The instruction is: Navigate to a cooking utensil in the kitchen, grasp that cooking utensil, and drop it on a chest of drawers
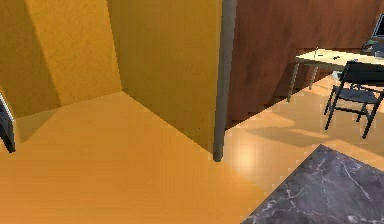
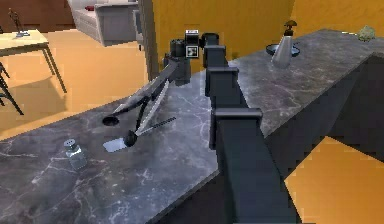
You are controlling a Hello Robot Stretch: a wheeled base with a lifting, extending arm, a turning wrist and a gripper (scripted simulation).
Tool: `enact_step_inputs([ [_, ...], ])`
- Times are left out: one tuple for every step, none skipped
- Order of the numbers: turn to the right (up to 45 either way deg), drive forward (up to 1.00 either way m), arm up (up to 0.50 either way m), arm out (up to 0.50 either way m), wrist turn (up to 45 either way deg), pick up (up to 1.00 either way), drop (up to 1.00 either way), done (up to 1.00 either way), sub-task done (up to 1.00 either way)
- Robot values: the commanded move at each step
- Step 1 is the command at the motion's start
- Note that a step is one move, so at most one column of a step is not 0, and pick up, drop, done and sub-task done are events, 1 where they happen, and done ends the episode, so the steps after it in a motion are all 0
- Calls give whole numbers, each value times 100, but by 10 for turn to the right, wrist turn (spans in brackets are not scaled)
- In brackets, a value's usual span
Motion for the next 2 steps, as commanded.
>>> enact_step_inputs([
  [0,0,0,0,450,0,0,0,0],
  [0,0,0,0,60,0,0,0,0],
])
